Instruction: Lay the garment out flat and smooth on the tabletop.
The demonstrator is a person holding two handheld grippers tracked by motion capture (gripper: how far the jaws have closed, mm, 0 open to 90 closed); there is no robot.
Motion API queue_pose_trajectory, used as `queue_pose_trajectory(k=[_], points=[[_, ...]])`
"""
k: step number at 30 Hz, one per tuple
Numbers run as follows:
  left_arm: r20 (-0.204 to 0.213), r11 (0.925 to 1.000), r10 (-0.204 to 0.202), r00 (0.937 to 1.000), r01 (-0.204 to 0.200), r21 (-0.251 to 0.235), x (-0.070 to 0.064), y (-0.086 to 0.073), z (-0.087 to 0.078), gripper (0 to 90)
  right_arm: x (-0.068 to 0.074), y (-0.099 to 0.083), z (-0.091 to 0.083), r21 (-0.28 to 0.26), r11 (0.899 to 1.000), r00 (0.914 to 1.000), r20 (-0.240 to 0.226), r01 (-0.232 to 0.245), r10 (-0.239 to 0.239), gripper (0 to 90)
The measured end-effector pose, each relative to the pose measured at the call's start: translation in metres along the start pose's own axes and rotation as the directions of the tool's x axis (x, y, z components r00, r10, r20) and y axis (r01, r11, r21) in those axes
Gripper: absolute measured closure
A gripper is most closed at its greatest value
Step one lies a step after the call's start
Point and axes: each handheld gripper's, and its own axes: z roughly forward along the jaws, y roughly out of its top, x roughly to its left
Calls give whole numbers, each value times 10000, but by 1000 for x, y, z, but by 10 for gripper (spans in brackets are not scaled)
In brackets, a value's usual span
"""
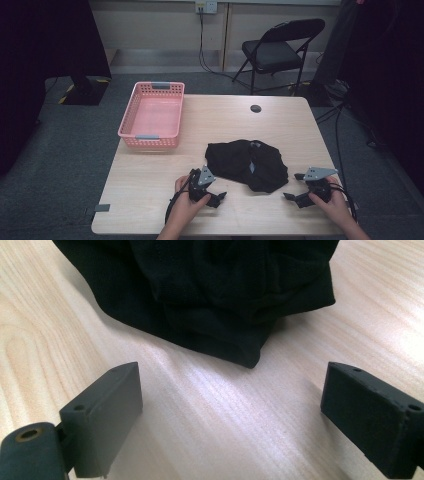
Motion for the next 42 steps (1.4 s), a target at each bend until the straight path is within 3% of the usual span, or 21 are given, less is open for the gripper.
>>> queue_pose_trajectory(k=[8,10,11,12,14,15,19,24,28,30,32,33,36,37,38,39,40,42], points=[[10,10000,9,10000,-9,41,0,0,-1,57,-1,0,0,-11,10000,10000,-37,23,-23,86],[-50,10000,-42,10000,43,48,1,1,-3,102,-2,0,0,-51,9999,9999,-61,-89,89,91],[-78,10000,-78,9999,78,-7,2,2,-4,172,-3,0,-1,-129,9994,9995,-81,-310,309,110],[-103,9995,-236,9997,234,-216,3,4,-6,212,-5,1,-2,-161,9980,9981,-83,-609,607,145],[29,9982,-359,9994,360,-477,5,8,-10,145,-9,3,-7,-152,9940,9941,-98,-1080,1079,168],[128,9968,-387,9992,395,-695,5,12,-13,174,-11,5,-11,-416,9919,9927,-78,-1203,1201,167],[239,9898,-296,9993,327,-1390,4,36,-14,156,-14,19,-23,-1269,9860,9939,37,-1085,1098,171],[375,9885,261,9990,-202,-1496,-3,69,6,166,-19,40,-21,-1912,9723,9908,-85,-1343,1352,235],[632,9912,351,9974,-266,-1299,-7,85,33,205,-26,51,-9,-2106,9619,9846,-284,-1746,1725,291],[727,9932,116,9973,-30,-1164,-7,90,51,223,-29,56,-2,-2145,9566,9803,-469,-1973,1917,327],[704,9938,39,9975,40,-1110,-6,91,55,238,-30,57,0,-2173,9555,9799,-487,-1997,1937,346],[421,9960,31,9991,7,-890,-6,92,60,265,-30,59,2,-2223,9531,9786,-587,-2055,1973,383],[485,9977,-160,9987,192,-649,-7,91,65,340,-30,61,5,-2159,9548,9787,-632,-2044,1953,401],[395,9983,-170,9991,192,-543,-7,90,67,340,-30,62,7,-2093,9563,9786,-668,-2043,1944,459],[265,9992,-100,9996,110,-394,-7,89,68,407,-29,63,9,-2149,9565,9801,-639,-1974,1879,508],[135,9995,-46,9999,50,-319,-6,88,69,412,-29,63,10,-2095,9569,9791,-720,-2011,1900,519],[254,9991,-305,9992,312,-277,-4,87,71,460,-28,64,12,-2022,9587,9792,-749,-1999,1884,548],[252,9990,-322,9992,330,-307,-2,86,72,507,-28,64,13,-1965,9599,9792,-749,-1998,1885,588]])
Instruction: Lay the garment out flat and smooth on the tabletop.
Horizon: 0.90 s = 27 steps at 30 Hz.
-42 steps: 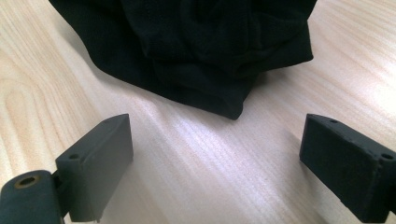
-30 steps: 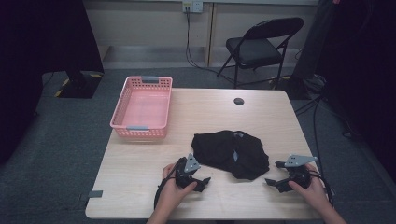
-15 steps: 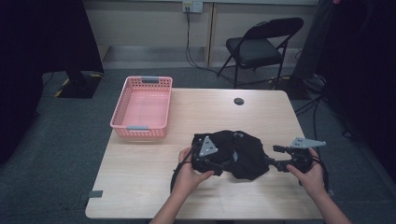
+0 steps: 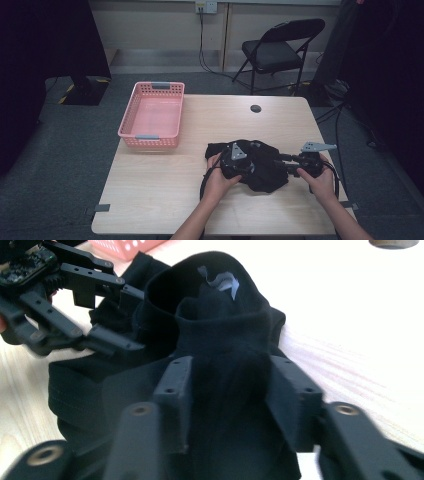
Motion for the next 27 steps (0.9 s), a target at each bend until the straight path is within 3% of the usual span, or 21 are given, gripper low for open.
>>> queue_pose_trajectory(k=[1,4,8,14,22,27], points=[[18,10000,52,10000,-52,61,1,0,0,522,0,0,1,96,9999,10000,-64,-33,34,616],[201,9997,-130,9997,126,204,3,0,-2,729,-1,0,1,201,9998,9997,-255,13,-8,784],[291,9995,-103,9995,95,295,3,4,-8,792,-3,2,-2,243,9997,9992,-394,57,-47,868],[396,9997,44,9992,-54,254,5,14,-22,807,-4,7,-8,306,9993,9989,-425,191,-178,877],[519,9993,-301,9982,312,-209,20,27,-45,809,-8,22,-18,193,9995,9978,-625,246,-233,876],[535,9993,-265,9982,279,-255,26,36,-52,817,-10,32,-22,44,9997,9970,-740,219,-216,876]])
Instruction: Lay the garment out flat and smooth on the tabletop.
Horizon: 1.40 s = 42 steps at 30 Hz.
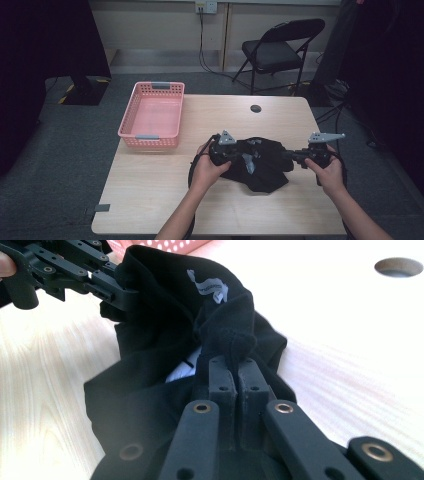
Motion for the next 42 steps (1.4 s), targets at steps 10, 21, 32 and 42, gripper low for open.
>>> queue_pose_trajectory(k=[10,21,32,42], points=[[-240,9996,-268,9994,267,-44,22,26,-6,817,-10,25,-4,-31,10000,9998,196,-31,32,875],[-508,9993,-347,9981,353,98,38,43,0,812,-24,45,3,-86,9999,9990,436,-114,118,874],[-846,9982,-577,9947,590,135,62,53,6,814,-44,59,16,-200,9994,9961,830,-284,300,874],[-1284,9949,-971,9870,998,145,84,63,18,817,-60,75,31,-166,9995,9899,1385,-272,293,874]])
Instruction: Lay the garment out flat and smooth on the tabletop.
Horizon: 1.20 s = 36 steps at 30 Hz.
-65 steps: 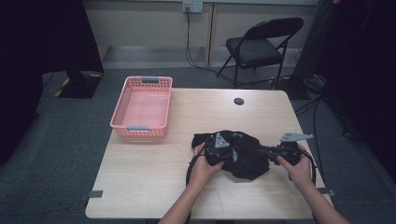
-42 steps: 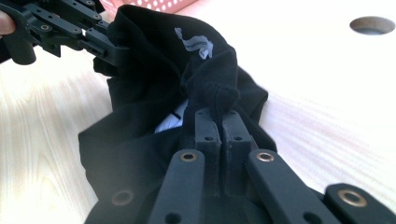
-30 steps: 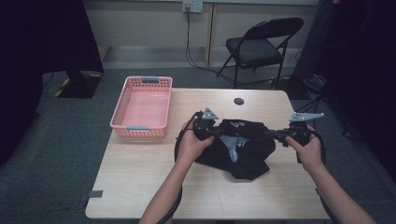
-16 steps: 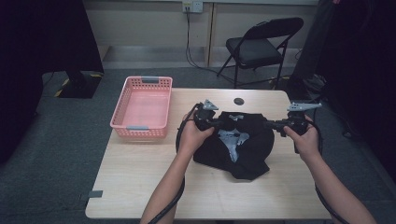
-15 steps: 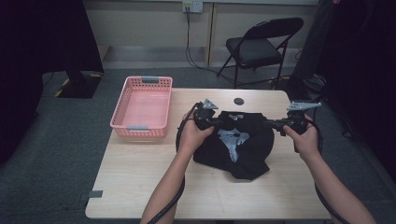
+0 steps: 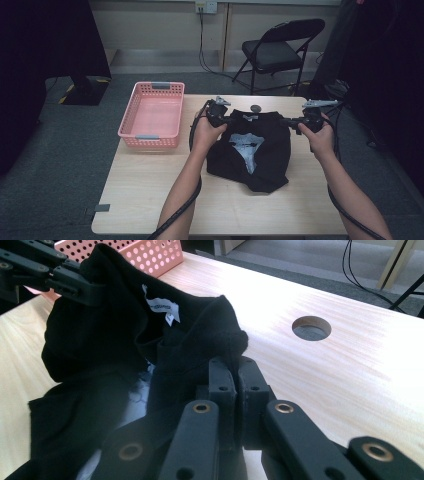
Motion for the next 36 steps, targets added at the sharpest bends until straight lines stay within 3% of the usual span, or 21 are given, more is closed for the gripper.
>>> queue_pose_trajectory(k=[10,15,18,19,20,21,22,23,25,27,31,33,36], points=[[-459,9979,-648,9968,643,-112,18,-3,15,817,-9,10,20,256,9996,9985,537,-119,105,875],[-787,9979,-645,9948,642,-63,27,-4,21,817,-12,17,30,447,9990,9943,1056,60,-107,874],[-1268,9982,-557,9904,525,-289,31,-4,25,775,-13,23,35,473,9988,9889,1469,142,-210,864],[-1760,9968,-508,9831,390,-699,34,-3,26,623,-13,26,37,322,9991,9836,1771,291,-344,757],[-1760,9968,-508,9831,390,-699,34,-3,26,511,-13,26,37,322,9991,9836,1771,291,-344,757],[-1855,9965,-426,9817,284,-782,34,-4,27,425,-12,29,39,8,9992,9742,2224,402,-394,601],[-1900,9968,-344,9812,201,-768,33,-4,27,369,-11,29,40,14,9991,9736,2245,429,-421,543],[-1900,9968,-344,9812,201,-768,33,-4,27,312,-11,29,40,14,9991,9736,2245,429,-421,543],[-1751,9953,-522,9832,370,-893,30,-6,24,268,-8,29,39,126,9981,9722,2258,610,-623,427],[-1595,9948,-558,9856,412,-935,27,-8,20,172,-2,23,33,44,9982,9786,1968,604,-601,285],[-1181,9947,-304,9925,184,-1013,15,-17,8,158,7,15,26,135,9961,9816,1692,874,-884,184],[-947,9963,-85,9955,4,-854,9,-24,4,157,16,1,18,81,9946,9865,1268,1031,-1033,163],[-494,9975,160,9987,-193,-677,-2,-39,-2,157,21,-10,14,235,9942,9886,1061,1046,-1066,155]])
